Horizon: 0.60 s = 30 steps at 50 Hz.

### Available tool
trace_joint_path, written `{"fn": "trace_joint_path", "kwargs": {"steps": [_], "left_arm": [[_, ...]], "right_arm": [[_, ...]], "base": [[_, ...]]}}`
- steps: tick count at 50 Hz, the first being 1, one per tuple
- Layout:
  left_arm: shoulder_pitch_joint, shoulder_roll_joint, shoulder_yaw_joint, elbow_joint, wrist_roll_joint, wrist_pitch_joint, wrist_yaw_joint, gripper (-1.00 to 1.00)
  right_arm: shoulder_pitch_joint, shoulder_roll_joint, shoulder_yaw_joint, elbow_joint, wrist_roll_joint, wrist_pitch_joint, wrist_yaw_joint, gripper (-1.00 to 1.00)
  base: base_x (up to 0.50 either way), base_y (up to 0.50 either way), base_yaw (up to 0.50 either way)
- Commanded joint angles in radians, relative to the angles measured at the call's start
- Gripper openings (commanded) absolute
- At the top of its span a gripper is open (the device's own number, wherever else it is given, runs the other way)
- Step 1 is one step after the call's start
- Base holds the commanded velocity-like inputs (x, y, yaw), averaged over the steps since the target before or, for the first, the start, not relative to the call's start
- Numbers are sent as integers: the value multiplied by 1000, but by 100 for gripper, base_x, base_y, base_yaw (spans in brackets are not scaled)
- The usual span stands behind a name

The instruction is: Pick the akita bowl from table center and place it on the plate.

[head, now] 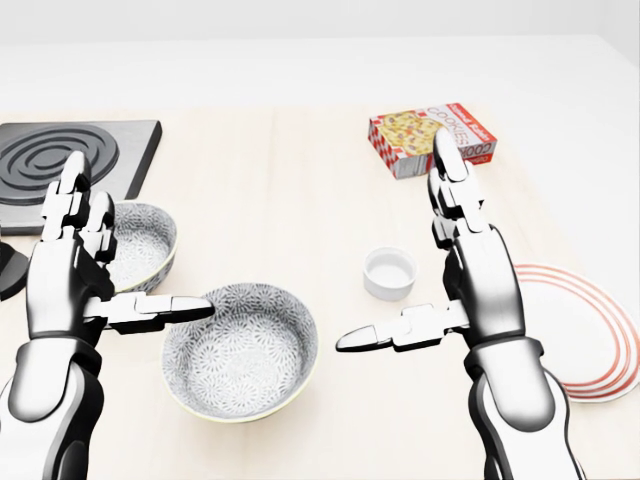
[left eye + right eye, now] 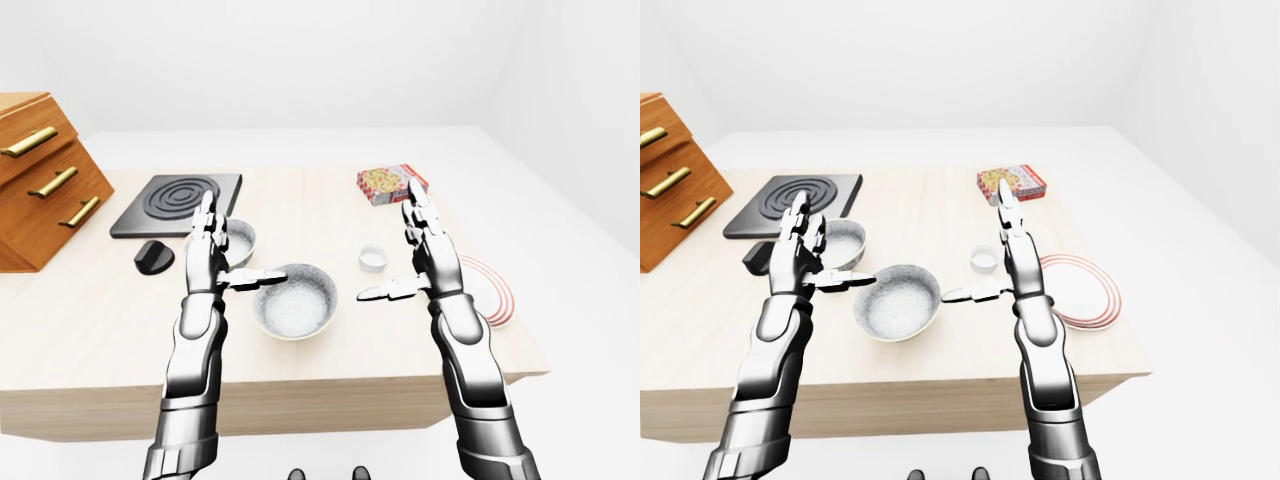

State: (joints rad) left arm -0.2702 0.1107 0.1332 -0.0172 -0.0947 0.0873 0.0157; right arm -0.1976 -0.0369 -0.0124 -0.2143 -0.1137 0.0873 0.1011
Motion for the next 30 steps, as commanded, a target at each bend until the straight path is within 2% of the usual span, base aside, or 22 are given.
{"fn": "trace_joint_path", "kwargs": {"steps": [1,24,30], "left_arm": [[-6,5,5,13,-3,0,-1,100],[-4,10,9,15,-2,0,0,100],[-47,56,16,72,83,0,2,100]], "right_arm": [[3,3,2,5,8,0,4,100],[25,1,0,1,-8,0,13,100],[21,-2,-2,4,-9,0,11,100]], "base": [[13,-6,0],[4,-1,0],[0,0,0]]}}
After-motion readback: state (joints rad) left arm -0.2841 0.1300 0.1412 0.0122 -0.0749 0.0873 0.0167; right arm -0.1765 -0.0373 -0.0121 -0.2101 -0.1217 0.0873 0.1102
